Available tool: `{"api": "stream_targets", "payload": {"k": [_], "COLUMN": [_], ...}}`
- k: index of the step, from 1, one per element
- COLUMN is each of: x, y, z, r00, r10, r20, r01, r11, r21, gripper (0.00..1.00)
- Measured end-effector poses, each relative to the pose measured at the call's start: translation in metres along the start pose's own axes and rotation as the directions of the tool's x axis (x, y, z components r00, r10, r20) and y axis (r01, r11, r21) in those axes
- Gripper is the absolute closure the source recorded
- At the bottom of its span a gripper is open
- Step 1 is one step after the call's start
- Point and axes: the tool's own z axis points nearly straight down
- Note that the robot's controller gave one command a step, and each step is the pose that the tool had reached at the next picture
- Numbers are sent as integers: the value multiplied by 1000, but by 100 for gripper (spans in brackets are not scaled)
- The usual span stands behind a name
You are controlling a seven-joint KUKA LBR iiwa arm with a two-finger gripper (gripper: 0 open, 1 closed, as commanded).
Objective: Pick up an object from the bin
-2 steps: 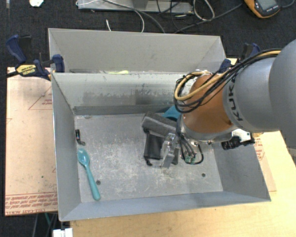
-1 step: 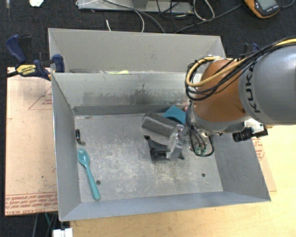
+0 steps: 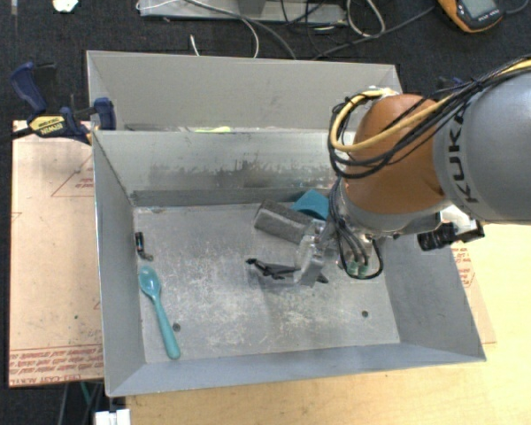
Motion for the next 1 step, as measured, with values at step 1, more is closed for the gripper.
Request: {"api": "stream_targets", "payload": {"k": [1], "x": [-44], "y": [-3], "z": [49], "r00": [997], "r10": [78], "r20": [12], "r01": [-78], "r11": [997], "r21": [-5], "gripper": [100]}}
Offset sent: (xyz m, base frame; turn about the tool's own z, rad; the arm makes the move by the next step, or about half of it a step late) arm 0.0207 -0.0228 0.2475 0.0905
